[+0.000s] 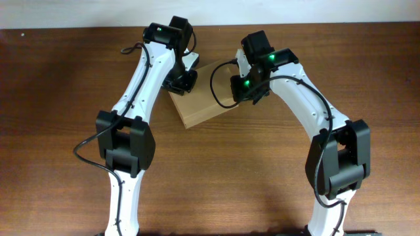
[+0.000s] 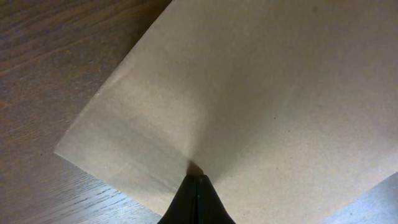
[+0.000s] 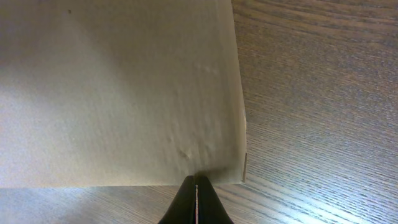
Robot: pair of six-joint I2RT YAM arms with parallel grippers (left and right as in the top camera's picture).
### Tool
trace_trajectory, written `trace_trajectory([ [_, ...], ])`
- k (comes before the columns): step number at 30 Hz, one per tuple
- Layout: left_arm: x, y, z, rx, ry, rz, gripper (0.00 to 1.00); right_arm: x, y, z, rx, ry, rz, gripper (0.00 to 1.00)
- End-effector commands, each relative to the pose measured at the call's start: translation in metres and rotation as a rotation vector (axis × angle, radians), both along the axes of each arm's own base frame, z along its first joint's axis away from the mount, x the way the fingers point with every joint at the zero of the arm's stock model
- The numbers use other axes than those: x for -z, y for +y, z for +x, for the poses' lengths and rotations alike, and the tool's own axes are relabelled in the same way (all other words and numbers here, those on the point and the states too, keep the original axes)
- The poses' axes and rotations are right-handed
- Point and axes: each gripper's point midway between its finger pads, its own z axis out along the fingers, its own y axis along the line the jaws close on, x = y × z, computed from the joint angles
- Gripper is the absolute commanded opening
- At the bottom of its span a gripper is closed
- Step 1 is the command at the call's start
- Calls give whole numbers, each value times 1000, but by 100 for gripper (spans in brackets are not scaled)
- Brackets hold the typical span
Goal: Pack container
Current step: 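Press down on the closed lid with both grippers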
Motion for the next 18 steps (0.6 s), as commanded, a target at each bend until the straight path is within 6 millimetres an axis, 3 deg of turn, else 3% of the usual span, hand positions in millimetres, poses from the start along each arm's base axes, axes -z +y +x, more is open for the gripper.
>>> trace_trajectory([
  [1, 14, 2, -1, 19, 26, 17, 2, 20, 3, -11, -8, 59, 2, 4],
  [10, 25, 5, -10, 19, 66, 31, 2, 12, 5, -6, -16, 35, 9, 4],
  [18, -10, 13, 1, -4, -18, 11, 2, -59, 12, 21, -40, -112, 40, 4],
])
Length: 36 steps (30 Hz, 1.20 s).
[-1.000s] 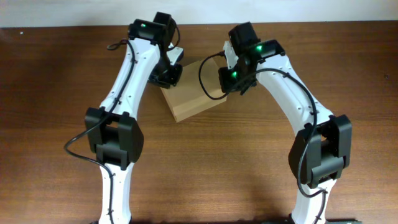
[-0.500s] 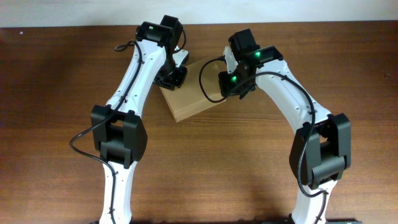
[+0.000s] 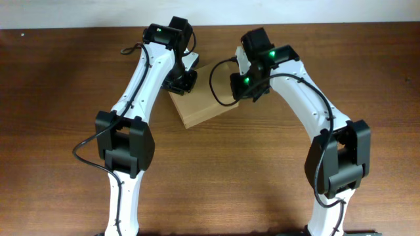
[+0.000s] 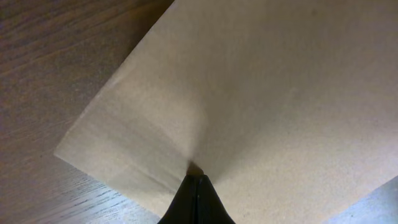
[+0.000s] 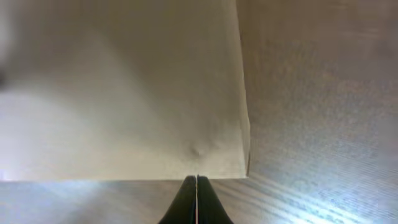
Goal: Pack container
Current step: 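Press down on the closed lid with both grippers, then lift both grippers off the lid and back away from the box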
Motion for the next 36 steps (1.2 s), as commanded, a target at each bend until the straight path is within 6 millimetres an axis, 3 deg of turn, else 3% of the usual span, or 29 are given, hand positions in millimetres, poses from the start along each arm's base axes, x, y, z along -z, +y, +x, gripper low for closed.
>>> trace_trajectory([
  [1, -17, 12, 4, -4, -36, 7, 2, -48, 9, 18, -41, -116, 34, 4],
  [7, -60, 31, 18, -62, -156, 7, 3, -108, -10, 33, 8, -225, 0, 4],
  [12, -70, 52, 19, -106, -171, 40, 3, -134, -32, 38, 55, -262, -9, 4],
  [22, -62, 82, 16, -174, -132, 63, 2, -123, -79, 33, 140, -186, -75, 4],
  [30, -15, 91, 4, -189, -32, 84, 2, -89, -90, 24, 153, -73, -109, 4],
  [36, 8, 79, 7, -185, -24, 18, 2, -59, -93, 13, 149, 12, -131, 4],
])
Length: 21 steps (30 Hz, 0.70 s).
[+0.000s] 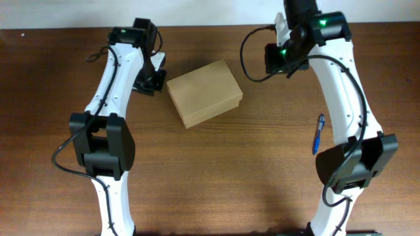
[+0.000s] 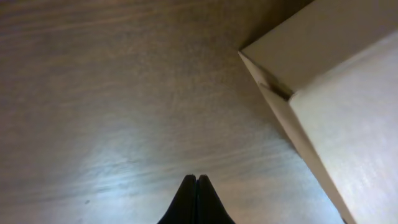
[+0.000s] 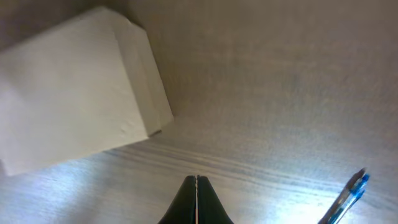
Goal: Pack container
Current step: 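Lift both grippers off the lid and back away from the box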
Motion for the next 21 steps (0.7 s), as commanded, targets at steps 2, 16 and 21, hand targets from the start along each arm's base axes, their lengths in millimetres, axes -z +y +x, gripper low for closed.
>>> trace_trajectory([
  [2, 1, -13, 5, -9, -30, -74, 2, 25, -4, -5, 1, 63, -28, 4],
  [16, 30, -42, 21, 17, -39, -187, 2, 33, -1, -6, -1, 73, -15, 4],
  [21, 41, -49, 19, 30, -19, -184, 2, 55, 4, -11, -9, 115, 6, 4],
])
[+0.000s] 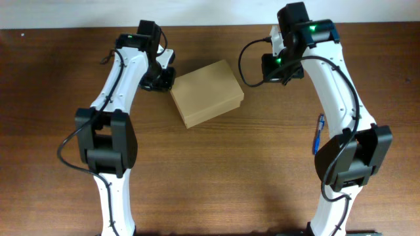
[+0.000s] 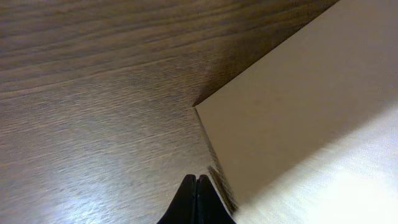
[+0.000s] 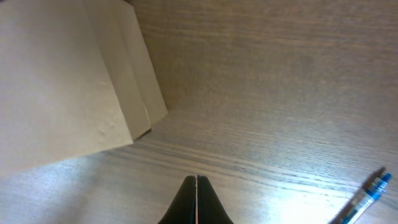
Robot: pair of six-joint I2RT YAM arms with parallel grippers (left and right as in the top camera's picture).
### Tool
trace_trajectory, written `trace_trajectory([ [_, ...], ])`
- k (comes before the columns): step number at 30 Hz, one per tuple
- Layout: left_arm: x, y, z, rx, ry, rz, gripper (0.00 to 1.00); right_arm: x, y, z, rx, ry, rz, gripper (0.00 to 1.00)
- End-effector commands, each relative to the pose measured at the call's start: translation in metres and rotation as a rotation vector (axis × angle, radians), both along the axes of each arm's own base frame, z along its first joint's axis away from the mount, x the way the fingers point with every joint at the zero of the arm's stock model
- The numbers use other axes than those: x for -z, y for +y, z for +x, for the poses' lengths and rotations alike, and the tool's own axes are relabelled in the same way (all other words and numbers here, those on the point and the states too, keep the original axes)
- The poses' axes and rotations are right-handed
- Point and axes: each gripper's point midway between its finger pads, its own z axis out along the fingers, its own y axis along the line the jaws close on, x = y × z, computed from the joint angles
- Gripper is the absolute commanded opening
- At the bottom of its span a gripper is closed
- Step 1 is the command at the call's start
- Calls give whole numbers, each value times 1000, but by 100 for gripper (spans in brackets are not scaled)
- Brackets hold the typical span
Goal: Pack container
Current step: 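Lift both grippers off the lid and back away from the box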
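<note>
A closed brown cardboard box (image 1: 207, 92) lies on the wooden table, turned at an angle. My left gripper (image 2: 196, 178) is shut with nothing in it, right beside the box's far left corner (image 2: 292, 118). My right gripper (image 3: 196, 179) is shut and empty, off the box's right end (image 3: 68, 93), over bare wood. In the overhead view the left gripper (image 1: 161, 80) sits at the box's upper left and the right gripper (image 1: 272, 69) to its upper right. A blue pen (image 1: 319, 133) lies on the table at the right.
The blue pen (image 3: 369, 191) shows at the lower right of the right wrist view. The table's far edge (image 1: 216, 26) runs along the top, with a pale wall behind it.
Both arms have come back toward the box. The left gripper is now at the box's far left corner; the right gripper is lower and nearer the box's right end. The box has hardly moved.
Both grippers, shut, were pressed on top of the box, left on its far left part, right near its right edge. They stayed so, then stood pulled away to either side, uncovering the pen. Now both are close beside the box again.
</note>
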Motion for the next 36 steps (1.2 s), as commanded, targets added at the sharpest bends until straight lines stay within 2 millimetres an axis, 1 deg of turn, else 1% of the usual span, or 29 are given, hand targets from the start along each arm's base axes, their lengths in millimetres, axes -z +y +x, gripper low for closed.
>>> trace_trajectory([
  [1, 17, -12, -4, 8, 41, -24, 2, 21, 4, -10, -5, 57, 19, 4],
  [6, 17, -13, 0, 9, 23, -27, 2, 51, 15, -19, -19, 108, 80, 4],
  [10, 17, -13, 1, 9, 19, -28, 2, 68, 23, -26, -35, 127, 99, 4],
  [12, 17, -13, 1, 9, 18, -28, 2, 73, 32, -29, -54, 131, 116, 4],
  [16, 17, -13, 2, 9, 15, -29, 2, 77, 60, -31, -110, 112, 162, 4],
  [19, 16, -13, 2, 9, 15, -28, 2, 76, 79, -33, -154, 95, 171, 4],
  [21, 16, -13, 3, 10, 10, -29, 2, 75, 92, -38, -185, 95, 176, 4],
  [25, 16, -14, 6, 10, 0, -31, 2, 75, 106, -46, -225, 97, 174, 4],
  [30, 16, -14, 5, 10, 1, -30, 2, 75, 103, -45, -217, 101, 173, 4],
  [33, 17, -10, 4, 5, 6, -13, 2, 78, 87, -41, -182, 105, 142, 4],
  [36, 18, 4, 3, -17, 17, 19, 2, 79, 65, -36, -132, 116, 131, 4],
])
